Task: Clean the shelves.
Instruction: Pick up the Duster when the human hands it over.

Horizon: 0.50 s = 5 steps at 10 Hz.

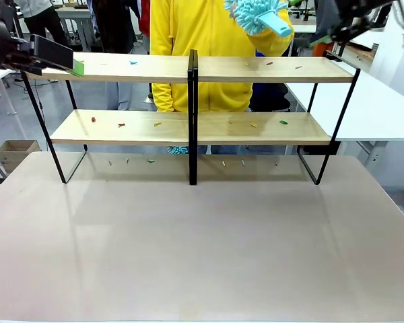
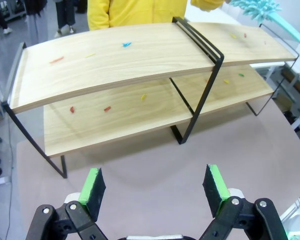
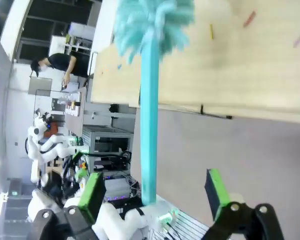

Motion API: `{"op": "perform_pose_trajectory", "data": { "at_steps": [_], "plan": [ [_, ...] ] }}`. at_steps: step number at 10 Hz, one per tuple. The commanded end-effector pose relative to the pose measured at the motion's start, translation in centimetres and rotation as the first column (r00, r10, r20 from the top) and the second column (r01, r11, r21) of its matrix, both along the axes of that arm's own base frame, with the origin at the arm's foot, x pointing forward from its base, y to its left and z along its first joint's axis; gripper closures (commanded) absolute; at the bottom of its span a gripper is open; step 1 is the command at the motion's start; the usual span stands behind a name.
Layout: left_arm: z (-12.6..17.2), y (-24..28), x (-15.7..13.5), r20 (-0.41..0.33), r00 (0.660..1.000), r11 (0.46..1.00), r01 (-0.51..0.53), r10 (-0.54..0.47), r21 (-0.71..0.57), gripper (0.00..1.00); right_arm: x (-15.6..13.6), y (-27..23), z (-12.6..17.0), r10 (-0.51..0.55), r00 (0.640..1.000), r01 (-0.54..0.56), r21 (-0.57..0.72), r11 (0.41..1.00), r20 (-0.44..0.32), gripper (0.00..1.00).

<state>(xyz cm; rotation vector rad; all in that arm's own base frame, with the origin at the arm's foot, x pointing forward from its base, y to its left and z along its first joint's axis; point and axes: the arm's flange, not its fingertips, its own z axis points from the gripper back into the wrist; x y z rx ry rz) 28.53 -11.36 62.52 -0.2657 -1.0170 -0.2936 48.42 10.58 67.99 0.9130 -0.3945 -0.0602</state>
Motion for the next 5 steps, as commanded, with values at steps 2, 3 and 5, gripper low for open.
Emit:
{"op": "perform_pose_trajectory", "data": {
  "at_steps": [2, 3, 5],
  "plan": [
    [0.0, 0.0, 0.0, 0.000, 1.000, 1.000, 0.001, -0.001, -0.001, 0.00, 3.7, 2.4, 0.4, -0.040, 0.999, 0.040, 0.033, 0.999, 0.012, 0.00],
    [0.0, 0.0, 0.0, 0.000, 1.000, 1.000, 0.001, -0.001, -0.001, 0.00, 4.1, 2.3, 0.2, -0.038, 0.999, 0.038, 0.055, 0.998, 0.003, 0.00],
    [0.0, 0.0, 0.0, 0.000, 1.000, 1.000, 0.001, -0.001, -0.001, 0.00, 4.4, 2.5, 0.0, -0.017, 1.000, 0.017, 0.046, 0.999, -0.010, 0.00]
  ]
}}
